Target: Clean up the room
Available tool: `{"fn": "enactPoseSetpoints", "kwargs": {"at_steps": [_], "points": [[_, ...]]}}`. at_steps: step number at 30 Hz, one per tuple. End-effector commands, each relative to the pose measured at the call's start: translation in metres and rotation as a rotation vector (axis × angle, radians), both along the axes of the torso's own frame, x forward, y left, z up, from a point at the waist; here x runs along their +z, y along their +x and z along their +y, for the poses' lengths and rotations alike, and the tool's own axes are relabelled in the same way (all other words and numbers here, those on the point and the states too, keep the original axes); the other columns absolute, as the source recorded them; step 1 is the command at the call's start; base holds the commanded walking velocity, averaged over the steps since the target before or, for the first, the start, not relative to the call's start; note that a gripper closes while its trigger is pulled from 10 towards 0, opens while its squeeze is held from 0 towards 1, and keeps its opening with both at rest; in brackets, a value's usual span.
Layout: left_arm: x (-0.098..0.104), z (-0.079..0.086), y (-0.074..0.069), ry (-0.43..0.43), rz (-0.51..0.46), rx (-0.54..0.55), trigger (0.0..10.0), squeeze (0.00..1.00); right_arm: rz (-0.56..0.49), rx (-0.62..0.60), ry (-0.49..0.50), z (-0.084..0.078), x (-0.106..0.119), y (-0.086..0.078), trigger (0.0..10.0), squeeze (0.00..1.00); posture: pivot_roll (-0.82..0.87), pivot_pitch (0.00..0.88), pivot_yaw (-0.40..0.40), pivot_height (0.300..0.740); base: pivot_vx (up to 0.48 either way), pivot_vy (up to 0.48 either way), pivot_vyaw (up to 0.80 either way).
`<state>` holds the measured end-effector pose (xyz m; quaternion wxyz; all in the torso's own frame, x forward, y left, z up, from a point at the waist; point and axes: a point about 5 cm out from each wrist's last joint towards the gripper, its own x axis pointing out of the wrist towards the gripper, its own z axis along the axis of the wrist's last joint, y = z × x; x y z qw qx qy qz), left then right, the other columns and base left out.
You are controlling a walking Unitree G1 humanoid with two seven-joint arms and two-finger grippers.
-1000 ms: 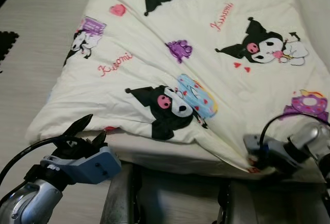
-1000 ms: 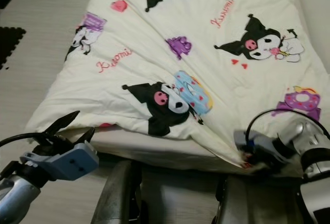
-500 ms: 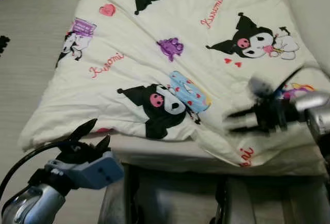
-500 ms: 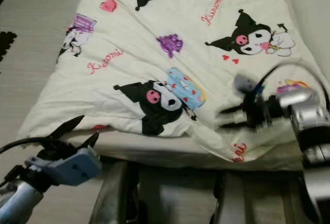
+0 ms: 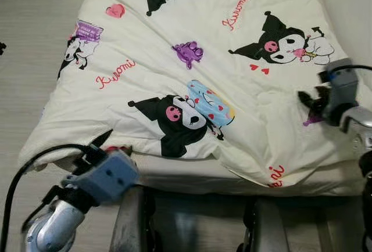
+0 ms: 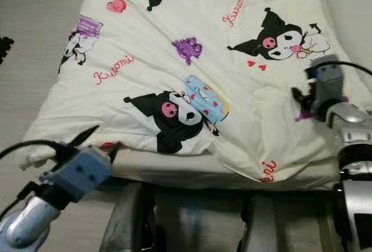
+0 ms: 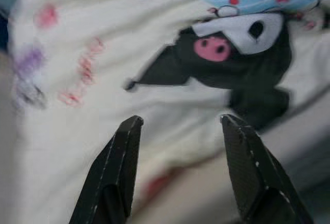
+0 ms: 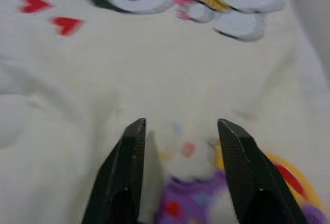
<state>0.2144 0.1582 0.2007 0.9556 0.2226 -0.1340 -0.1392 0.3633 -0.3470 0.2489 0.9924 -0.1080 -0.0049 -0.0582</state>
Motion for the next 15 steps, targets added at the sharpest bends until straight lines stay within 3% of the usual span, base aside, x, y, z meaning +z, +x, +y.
{"fn": "enactPoseSetpoints", "kwargs": {"at_steps": [1,2,7,8,9,12,15], "points": [[-0.004,-0.005,-0.004,-0.058,0.060,-0.045,10.0,0.00,0.033,-0.074,0.022,-0.016,-0.014,-0.011,10.0,1.00,0.24,0.464,0.051,0.522,0.000,0.000,0.00],[-0.003,-0.018,-0.006,-0.080,0.069,-0.120,10.0,0.00,0.006,-0.161,0.083,-0.037,-0.015,-0.025,10.0,1.00,0.23,0.460,0.060,0.522,0.000,0.000,0.00],[-0.004,-0.024,-0.007,-0.055,0.076,-0.168,10.0,0.00,-0.018,-0.266,0.114,-0.056,-0.016,-0.039,10.0,1.00,0.23,0.456,0.068,0.522,0.000,0.000,0.00],[-0.005,-0.024,-0.007,-0.039,0.077,-0.174,10.0,0.00,-0.020,-0.300,0.107,-0.060,-0.016,-0.043,10.0,0.33,0.24,0.456,0.069,0.522,0.000,0.000,0.00],[-0.005,-0.023,-0.007,-0.022,0.078,-0.175,10.0,0.00,-0.014,-0.337,0.102,-0.066,-0.018,-0.048,10.0,0.00,0.24,0.456,0.070,0.522,0.000,0.000,0.00],[-0.005,-0.021,-0.006,-0.001,0.077,-0.177,10.0,0.00,-0.002,-0.367,0.102,-0.072,-0.020,-0.053,10.0,0.00,0.24,0.456,0.071,0.522,0.000,0.000,0.00],[-0.004,-0.019,-0.006,0.004,0.085,-0.177,10.0,0.00,0.020,-0.351,0.173,-0.072,-0.027,-0.054,10.0,0.00,0.24,0.454,0.071,0.522,0.000,0.000,0.00]]}}
